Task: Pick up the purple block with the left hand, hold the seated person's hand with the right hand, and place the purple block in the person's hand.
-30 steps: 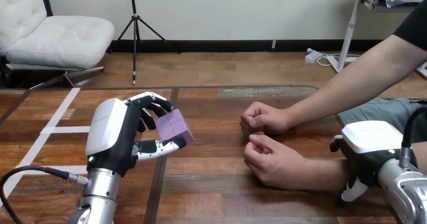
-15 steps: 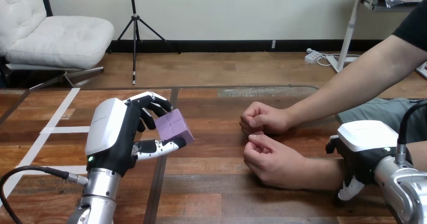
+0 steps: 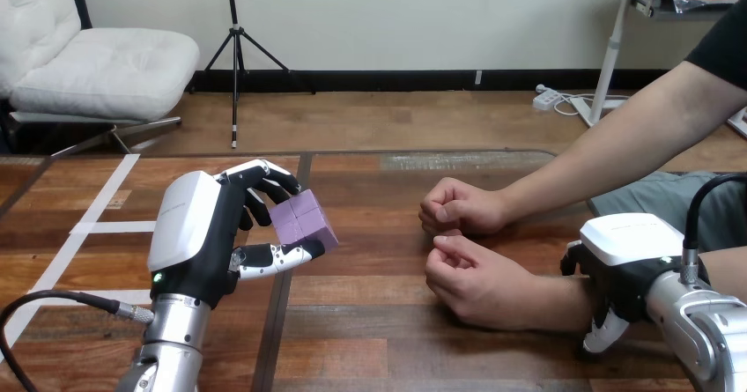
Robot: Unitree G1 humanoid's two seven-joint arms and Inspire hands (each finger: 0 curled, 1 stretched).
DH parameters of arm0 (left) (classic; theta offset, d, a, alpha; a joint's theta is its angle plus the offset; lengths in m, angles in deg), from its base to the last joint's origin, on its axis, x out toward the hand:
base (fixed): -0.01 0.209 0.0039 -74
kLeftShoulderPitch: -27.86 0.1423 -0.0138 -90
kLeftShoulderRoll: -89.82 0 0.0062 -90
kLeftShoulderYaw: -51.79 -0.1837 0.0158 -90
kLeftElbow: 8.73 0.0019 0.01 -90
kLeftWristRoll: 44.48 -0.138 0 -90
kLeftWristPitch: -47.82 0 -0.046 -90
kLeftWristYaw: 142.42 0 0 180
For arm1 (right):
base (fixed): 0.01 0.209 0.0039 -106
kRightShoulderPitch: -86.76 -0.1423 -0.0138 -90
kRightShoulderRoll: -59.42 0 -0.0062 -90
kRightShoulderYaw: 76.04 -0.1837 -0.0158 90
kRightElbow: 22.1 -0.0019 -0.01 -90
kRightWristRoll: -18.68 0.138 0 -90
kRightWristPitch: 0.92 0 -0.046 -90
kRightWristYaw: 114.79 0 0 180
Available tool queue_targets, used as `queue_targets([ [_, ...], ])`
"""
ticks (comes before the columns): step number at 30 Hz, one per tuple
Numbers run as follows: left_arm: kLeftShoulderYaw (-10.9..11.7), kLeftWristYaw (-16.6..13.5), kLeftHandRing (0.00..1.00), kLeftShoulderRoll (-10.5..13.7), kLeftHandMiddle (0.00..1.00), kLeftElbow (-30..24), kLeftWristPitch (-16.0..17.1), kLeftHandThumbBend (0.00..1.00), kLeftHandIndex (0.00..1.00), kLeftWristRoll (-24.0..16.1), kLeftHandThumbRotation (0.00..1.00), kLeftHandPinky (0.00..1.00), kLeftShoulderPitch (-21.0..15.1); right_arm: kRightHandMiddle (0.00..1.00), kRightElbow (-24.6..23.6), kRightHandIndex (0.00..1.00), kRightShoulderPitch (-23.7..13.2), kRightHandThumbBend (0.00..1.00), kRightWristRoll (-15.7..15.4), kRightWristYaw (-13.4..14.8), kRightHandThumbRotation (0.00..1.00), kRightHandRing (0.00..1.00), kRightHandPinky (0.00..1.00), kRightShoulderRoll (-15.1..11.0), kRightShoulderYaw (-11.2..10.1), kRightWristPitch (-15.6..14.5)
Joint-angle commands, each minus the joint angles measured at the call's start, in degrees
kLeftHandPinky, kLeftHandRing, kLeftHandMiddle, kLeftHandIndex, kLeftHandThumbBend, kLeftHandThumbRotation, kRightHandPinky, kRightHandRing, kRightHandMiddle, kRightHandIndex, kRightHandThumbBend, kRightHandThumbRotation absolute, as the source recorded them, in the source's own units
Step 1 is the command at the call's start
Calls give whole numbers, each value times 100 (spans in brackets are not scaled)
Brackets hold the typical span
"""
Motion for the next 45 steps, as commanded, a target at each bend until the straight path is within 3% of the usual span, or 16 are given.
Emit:
queue_targets([
  [1,127,-59,41,93,50,-320,95,60,55,-39,0,34,-196,79,121,77,-249,74,101,67,14,78,76,18,98,55],
  [10,132,-28,41,99,50,-361,52,60,55,-44,0,34,-178,78,201,76,-339,74,23,-57,17,76,75,-6,219,79],
  [18,141,4,41,95,50,-382,20,61,55,-29,0,34,-162,74,340,72,-439,73,-34,-197,20,72,67,10,328,17],
  [37,154,-25,41,77,51,-353,27,61,55,-23,0,35,-152,68,658,69,-564,73,59,-169,18,62,50,94,415,-78],
  [45,156,-49,41,77,50,-362,24,61,55,-46,0,34,-149,66,718,69,-588,73,133,-102,15,61,48,102,424,-107],
])
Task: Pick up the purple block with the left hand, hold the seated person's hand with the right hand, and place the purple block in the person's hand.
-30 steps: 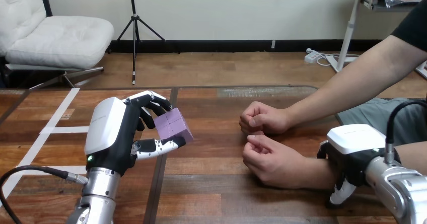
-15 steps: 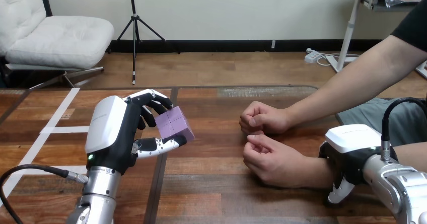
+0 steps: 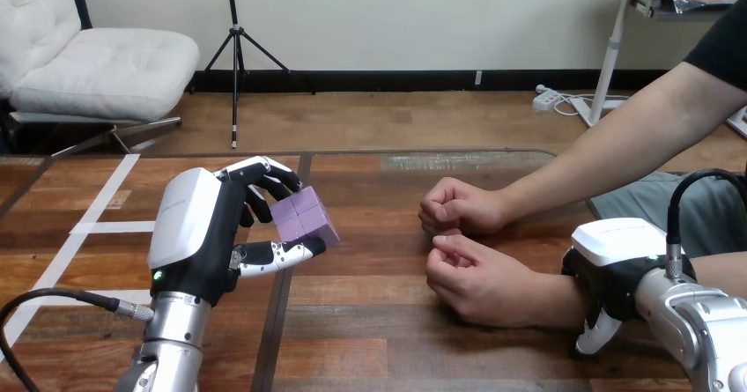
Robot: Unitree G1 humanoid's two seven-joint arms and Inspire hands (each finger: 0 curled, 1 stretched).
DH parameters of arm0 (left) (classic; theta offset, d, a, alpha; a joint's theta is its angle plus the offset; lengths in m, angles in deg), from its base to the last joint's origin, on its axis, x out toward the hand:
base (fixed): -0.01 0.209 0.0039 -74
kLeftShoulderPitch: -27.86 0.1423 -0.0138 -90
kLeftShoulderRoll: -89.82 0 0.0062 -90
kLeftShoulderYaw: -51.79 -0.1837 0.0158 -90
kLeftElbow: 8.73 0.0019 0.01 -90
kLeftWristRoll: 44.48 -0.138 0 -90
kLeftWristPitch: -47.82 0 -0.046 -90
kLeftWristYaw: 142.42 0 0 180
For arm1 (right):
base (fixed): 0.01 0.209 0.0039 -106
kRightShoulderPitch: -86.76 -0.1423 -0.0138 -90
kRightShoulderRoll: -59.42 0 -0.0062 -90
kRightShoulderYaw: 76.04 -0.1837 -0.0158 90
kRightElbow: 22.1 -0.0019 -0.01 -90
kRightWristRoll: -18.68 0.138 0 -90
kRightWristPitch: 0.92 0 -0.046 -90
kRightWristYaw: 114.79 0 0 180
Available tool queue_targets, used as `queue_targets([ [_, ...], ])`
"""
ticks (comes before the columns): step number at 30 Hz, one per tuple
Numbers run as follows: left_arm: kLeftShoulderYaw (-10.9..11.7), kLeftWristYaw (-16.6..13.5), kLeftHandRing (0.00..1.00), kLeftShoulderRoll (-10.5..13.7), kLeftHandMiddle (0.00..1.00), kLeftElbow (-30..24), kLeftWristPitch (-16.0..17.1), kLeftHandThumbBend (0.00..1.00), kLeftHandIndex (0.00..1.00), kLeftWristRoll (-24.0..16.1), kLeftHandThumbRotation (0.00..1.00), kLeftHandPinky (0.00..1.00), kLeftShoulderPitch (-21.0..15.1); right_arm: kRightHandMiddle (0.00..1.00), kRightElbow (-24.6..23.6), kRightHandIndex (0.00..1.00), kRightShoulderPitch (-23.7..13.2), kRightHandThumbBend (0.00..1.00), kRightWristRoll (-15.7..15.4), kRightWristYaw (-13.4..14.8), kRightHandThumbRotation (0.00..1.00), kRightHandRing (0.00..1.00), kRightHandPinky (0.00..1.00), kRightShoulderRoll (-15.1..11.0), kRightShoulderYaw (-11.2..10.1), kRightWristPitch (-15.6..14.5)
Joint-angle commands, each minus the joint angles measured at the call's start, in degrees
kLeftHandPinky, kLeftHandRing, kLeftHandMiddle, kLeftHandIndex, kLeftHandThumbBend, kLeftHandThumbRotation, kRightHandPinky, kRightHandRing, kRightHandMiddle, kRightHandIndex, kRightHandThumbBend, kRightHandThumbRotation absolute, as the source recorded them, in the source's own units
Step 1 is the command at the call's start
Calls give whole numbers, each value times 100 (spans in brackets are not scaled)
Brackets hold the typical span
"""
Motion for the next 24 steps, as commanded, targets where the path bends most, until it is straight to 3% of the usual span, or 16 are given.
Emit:
queue_targets([
  [1,132,-77,41,76,50,-260,35,61,55,-36,0,34,-163,66,221,69,-205,73,95,43,15,61,48,103,86,-62],
  [10,135,-106,41,85,50,-229,79,61,55,-42,0,34,-177,64,244,69,-235,73,118,17,14,58,43,113,124,-185],
  [15,136,-110,41,88,50,-225,84,61,55,-39,0,34,-180,56,272,70,-256,72,114,28,12,46,33,105,160,-224],
  [24,140,-85,41,87,50,-220,79,60,55,-25,0,35,-182,47,281,69,-222,73,213,163,6,34,24,147,114,-307],
])
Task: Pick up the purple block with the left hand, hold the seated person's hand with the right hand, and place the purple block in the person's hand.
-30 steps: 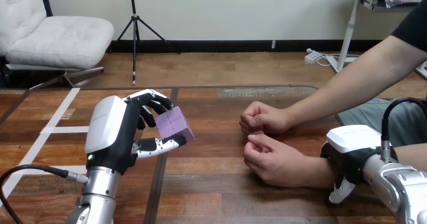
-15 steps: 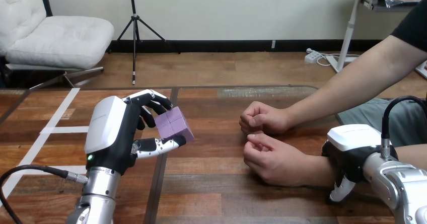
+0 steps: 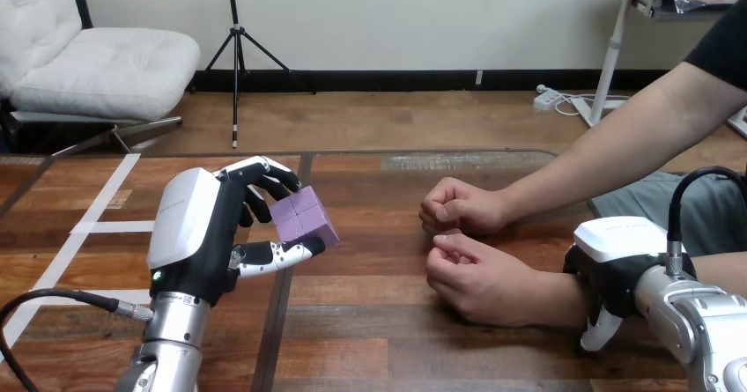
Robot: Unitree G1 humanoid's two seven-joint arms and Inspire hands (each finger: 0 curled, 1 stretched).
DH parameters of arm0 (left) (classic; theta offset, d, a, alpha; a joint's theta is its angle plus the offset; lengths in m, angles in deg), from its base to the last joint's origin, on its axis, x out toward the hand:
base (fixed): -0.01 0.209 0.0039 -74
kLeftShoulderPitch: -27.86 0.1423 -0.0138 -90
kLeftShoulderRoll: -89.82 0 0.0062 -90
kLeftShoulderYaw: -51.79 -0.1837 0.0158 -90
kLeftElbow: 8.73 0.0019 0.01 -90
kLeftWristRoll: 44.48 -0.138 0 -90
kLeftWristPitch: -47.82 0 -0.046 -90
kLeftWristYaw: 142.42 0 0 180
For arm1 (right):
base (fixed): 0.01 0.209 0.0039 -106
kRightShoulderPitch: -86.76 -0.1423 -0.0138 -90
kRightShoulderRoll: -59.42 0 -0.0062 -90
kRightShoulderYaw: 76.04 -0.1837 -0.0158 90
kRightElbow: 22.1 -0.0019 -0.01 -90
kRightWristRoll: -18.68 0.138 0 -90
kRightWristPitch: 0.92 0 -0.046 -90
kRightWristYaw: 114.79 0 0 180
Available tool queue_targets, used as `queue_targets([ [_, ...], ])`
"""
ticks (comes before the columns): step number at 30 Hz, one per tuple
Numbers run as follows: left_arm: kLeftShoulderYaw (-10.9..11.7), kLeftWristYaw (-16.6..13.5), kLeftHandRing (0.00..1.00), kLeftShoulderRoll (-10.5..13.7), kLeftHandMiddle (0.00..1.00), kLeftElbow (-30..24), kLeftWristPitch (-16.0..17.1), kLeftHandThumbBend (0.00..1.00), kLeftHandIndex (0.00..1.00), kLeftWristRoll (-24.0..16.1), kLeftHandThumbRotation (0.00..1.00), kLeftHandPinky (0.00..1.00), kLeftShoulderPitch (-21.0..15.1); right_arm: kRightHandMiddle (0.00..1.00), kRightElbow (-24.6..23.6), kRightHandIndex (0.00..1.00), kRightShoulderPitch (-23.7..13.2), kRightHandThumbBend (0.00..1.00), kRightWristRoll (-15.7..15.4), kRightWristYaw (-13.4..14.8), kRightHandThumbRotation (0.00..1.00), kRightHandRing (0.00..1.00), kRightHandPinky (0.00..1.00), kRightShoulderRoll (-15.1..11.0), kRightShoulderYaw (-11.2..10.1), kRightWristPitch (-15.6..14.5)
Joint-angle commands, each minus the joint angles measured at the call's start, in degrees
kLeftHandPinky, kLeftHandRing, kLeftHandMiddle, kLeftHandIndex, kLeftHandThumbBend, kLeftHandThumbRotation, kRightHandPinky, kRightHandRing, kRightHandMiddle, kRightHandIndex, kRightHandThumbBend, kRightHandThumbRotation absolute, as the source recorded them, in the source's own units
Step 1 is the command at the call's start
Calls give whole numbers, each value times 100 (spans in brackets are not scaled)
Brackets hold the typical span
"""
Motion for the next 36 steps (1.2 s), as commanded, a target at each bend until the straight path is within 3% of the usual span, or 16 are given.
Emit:
queue_targets([
  [1,131,-75,41,86,50,-218,80,60,55,-21,0,35,-188,46,170,69,-112,73,154,107,6,34,23,138,6,-89],
  [10,134,-84,41,81,50,-198,98,61,55,-13,0,35,-198,39,145,70,-78,72,341,208,1,26,17,89,-21,-75],
  [21,127,-88,41,90,50,-203,53,61,55,-46,0,35,-204,49,160,61,-52,69,467,398,0,39,28,46,-69,-34],
  [36,123,-86,41,78,50,-172,105,61,55,-25,0,35,-228,48,103,59,-48,70,577,473,0,39,28,-3,-94,-59],
])
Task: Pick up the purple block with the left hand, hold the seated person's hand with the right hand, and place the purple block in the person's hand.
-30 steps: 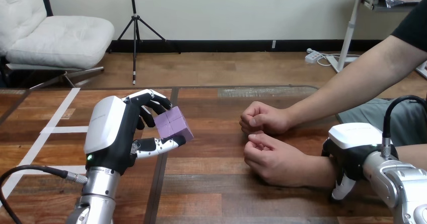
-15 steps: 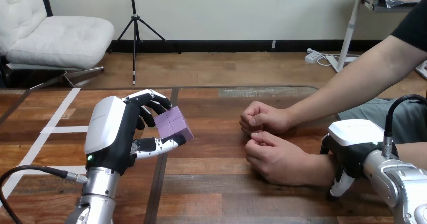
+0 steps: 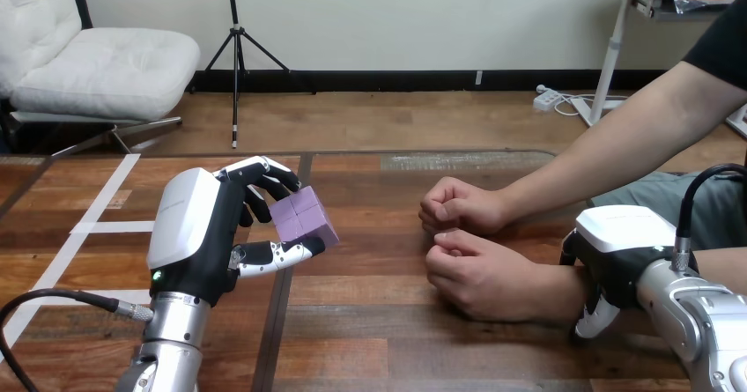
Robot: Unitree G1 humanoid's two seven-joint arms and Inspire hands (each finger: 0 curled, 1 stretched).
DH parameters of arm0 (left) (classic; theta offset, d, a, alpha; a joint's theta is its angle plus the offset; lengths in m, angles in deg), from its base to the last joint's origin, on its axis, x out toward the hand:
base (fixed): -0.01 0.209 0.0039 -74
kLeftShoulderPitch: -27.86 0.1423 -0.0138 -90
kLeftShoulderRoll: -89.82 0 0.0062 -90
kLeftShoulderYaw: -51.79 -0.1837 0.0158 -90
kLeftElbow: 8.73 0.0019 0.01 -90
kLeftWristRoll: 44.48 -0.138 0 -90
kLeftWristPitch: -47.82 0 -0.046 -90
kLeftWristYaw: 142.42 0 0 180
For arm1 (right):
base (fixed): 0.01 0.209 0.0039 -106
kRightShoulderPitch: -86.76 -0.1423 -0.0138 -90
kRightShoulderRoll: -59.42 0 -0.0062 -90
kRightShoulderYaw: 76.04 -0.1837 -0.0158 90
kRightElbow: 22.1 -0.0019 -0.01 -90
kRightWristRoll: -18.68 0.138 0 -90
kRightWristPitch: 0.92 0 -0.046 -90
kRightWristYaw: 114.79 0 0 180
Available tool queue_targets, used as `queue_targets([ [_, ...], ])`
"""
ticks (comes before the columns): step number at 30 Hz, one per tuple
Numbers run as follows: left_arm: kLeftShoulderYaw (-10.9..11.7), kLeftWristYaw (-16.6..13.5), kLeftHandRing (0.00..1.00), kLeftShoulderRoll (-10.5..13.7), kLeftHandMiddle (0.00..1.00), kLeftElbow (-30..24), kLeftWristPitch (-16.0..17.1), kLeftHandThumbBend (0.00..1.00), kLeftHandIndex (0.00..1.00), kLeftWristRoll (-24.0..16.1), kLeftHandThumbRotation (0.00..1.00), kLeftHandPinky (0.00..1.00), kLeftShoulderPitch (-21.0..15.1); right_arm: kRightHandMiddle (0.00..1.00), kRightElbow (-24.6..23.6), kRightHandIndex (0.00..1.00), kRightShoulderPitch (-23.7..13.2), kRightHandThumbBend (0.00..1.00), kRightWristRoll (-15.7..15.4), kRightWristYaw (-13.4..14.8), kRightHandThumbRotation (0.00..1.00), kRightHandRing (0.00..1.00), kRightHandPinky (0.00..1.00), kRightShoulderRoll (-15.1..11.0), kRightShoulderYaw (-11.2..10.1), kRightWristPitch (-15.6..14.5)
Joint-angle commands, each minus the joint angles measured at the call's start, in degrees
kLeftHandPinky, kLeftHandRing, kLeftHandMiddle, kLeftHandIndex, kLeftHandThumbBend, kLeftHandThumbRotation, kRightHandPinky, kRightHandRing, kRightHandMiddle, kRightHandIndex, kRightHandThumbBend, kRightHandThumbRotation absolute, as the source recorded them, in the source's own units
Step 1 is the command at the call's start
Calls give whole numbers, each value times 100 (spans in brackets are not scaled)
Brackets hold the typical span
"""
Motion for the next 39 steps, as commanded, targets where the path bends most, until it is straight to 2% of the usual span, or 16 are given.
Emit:
queue_targets([
  [1,120,-93,42,78,50,-169,110,61,55,-27,0,35,-231,48,101,59,-48,70,159,34,0,39,29,13,-44,-19],
  [14,99,-43,41,59,50,-255,79,61,55,-33,0,35,-215,46,-75,59,29,70,223,193,0,38,28,-46,-128,27],
  [20,84,25,42,18,50,-347,101,61,55,9,0,35,-194,46,-248,61,52,68,273,103,0,38,28,-85,-188,-22],
  [24,74,142,42,-44,50,-476,101,61,55,86,0,35,-161,43,-334,62,71,68,300,91,0,34,25,-96,-236,-47],
  [32,60,469,41,-182,50,-765,133,62,55,305,0,34,-103,46,-443,61,84,69,299,89,0,37,27,-148,-285,-1],
  [39,29,740,42,-289,51,-985,308,62,55,475,0,34,-86,47,-622,62,112,70,310,33,0,37,27,-172,-353,-21],
])
